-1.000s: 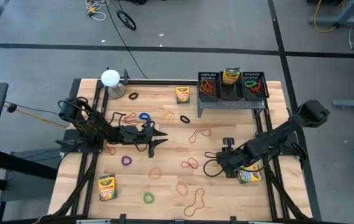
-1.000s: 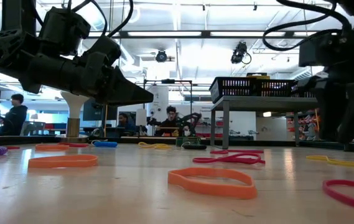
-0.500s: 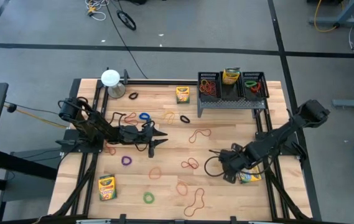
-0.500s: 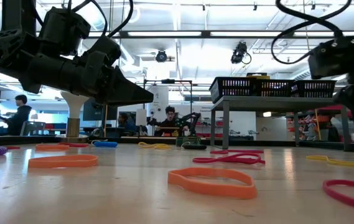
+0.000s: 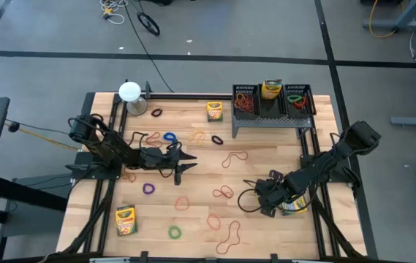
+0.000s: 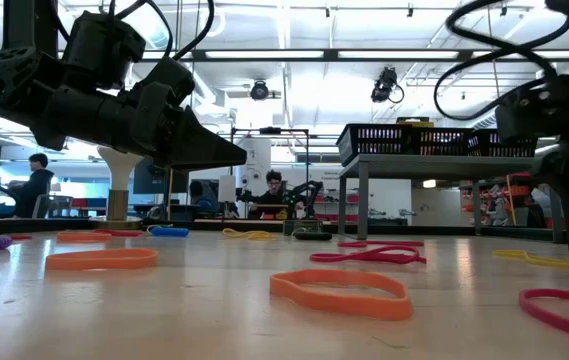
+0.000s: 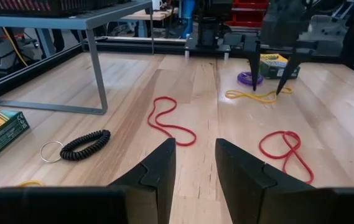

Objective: Pick & Place Office Desk Supplies
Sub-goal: Put the yellow rubber band into the left black bin on the shelf

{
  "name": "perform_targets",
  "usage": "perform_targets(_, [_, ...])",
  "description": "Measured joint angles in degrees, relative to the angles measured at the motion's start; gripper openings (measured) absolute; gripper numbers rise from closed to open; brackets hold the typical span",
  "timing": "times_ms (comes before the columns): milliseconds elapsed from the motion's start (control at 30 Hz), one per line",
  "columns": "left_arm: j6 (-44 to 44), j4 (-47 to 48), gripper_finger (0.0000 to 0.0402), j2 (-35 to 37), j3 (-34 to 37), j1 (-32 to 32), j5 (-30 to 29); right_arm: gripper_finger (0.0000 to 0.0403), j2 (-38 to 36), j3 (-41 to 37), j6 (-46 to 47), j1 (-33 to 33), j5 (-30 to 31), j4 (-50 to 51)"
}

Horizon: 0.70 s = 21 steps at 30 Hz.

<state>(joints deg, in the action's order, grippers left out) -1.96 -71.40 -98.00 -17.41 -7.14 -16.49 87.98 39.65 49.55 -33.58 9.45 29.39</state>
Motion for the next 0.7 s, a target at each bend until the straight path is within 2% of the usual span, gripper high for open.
perform_targets(100, [0.0,-0.2,0.0119,0.0,0.0,0.0,0.0,0.0197,2.3,0.2,-3.3,0.0,0.3,0.4])
perform_targets(200, [0.0,-0.2,0.0119,0.0,0.0,0.0,0.0,0.0171,2.6,0.2,-4.3,0.0,0.6,0.8])
perform_targets(500, [0.0,-0.3,0.0119,0.0,0.0,0.0,0.0,0.0019,2.6,3.8,-12.8,0.0,2.1,2.2])
perform_targets(567, [0.0,-0.3,0.0119,0.0,0.0,0.0,0.0,0.0007,2.5,5.0,-14.5,0.1,2.7,2.7])
perform_targets(700, [0.0,-0.3,0.0119,0.0,0.0,0.0,0.0,0.0015,2.5,8.1,-16.0,0.1,4.6,5.5])
